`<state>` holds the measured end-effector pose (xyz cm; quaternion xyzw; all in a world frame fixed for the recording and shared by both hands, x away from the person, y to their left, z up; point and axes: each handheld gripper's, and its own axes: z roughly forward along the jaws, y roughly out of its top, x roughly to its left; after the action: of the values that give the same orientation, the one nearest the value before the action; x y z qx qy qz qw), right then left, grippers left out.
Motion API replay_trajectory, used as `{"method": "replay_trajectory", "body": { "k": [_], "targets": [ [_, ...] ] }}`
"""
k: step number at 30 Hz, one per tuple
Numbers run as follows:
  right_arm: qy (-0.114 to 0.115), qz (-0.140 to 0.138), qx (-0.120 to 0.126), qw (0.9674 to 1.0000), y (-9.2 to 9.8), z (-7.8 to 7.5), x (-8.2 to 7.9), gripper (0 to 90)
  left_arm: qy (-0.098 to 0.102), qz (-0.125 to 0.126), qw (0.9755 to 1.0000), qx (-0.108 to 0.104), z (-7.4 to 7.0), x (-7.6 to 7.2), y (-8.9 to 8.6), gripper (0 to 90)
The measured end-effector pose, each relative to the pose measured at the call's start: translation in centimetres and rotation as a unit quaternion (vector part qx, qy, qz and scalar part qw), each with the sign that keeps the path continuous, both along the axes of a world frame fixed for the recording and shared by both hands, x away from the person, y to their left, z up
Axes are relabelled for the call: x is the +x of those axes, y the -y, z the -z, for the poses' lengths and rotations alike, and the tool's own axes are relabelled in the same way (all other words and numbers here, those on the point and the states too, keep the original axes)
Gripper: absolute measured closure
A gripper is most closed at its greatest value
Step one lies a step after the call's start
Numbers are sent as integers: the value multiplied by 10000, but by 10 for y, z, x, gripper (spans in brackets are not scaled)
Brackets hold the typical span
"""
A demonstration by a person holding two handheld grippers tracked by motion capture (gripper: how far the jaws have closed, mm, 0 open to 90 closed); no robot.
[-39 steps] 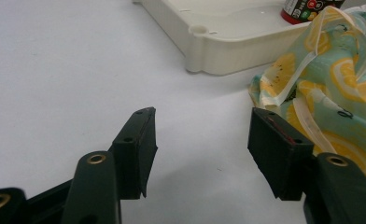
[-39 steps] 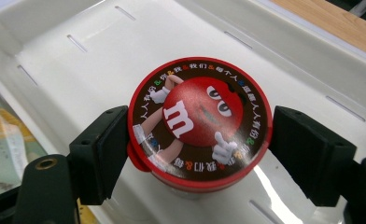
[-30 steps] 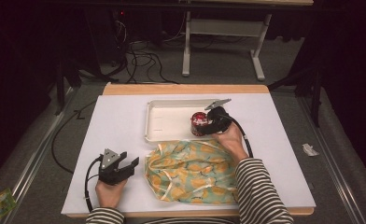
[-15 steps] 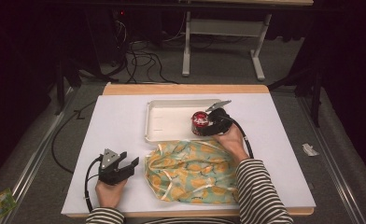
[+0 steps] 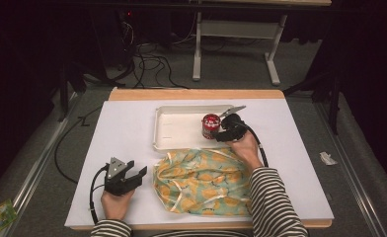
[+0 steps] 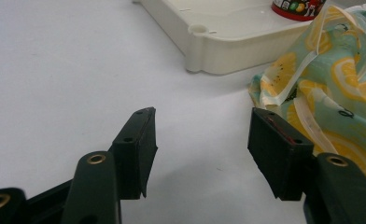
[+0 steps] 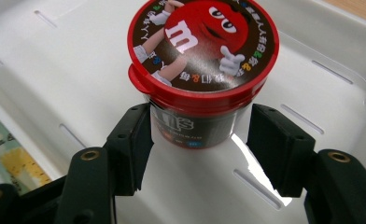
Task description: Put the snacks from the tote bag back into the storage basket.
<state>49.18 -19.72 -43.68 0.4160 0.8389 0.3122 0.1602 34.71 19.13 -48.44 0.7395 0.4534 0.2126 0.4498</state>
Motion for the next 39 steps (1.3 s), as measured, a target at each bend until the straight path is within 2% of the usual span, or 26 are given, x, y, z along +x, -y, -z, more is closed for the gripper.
{"method": "replay_trajectory", "body": {
  "k": [7, 10, 12, 16, 19, 20, 21, 25, 26, 28, 30, 33, 36, 39],
  "targets": [
    [-31, 159, -13, 9999, 7, -3, -2, 412, -32, 42, 10000, -45, 0, 1, -1, 420],
    [147, 247, 135, 9995, 13, -12, -13, 420, -32, 51, 10000, -56, 0, 1, -1, 422],
    [209, 301, 154, 9992, 18, -17, -20, 430, -53, 48, 9999, -86, -1, 1, -2, 422],
    [336, 384, 384, 9980, 34, -25, -37, 445, -53, 79, 9999, -140, -2, 1, -2, 423],
    [519, 480, 583, 9958, 48, -32, -55, 456, -56, 100, 9998, -172, -3, 1, -3, 425],
    [509, 514, 639, 9953, 52, -33, -60, 456, -57, 89, 9998, -187, -3, 1, -3, 425],
    [613, 537, 712, 9941, 59, -35, -68, 459, -74, 101, 9997, -187, -3, 1, -4, 425],
    [761, 724, 906, 9903, 80, -38, -90, 462, -77, 128, 9998, -159, -5, 1, -5, 425],
    [813, 805, 976, 9886, 89, -38, -101, 464, -75, 126, 9998, -153, -6, 1, -6, 425],
    [846, 820, 996, 9880, 93, -38, -104, 465, -73, 126, 9998, -149, -6, 0, -6, 425],
    [928, 918, 1122, 9851, 103, -36, -113, 468, -70, 119, 9998, -124, -7, -1, -7, 424],
    [917, 1026, 1156, 9837, 118, -30, -125, 471, -64, 123, 9998, -117, -7, -1, -8, 425],
    [921, 1108, 1176, 9826, 124, -27, -130, 471, -58, 125, 9998, -121, -8, -2, -11, 424],
    [945, 1203, 1296, 9797, 135, -22, -140, 472, -58, 93, 9999, -105, -9, -2, -15, 424]
  ]
}}
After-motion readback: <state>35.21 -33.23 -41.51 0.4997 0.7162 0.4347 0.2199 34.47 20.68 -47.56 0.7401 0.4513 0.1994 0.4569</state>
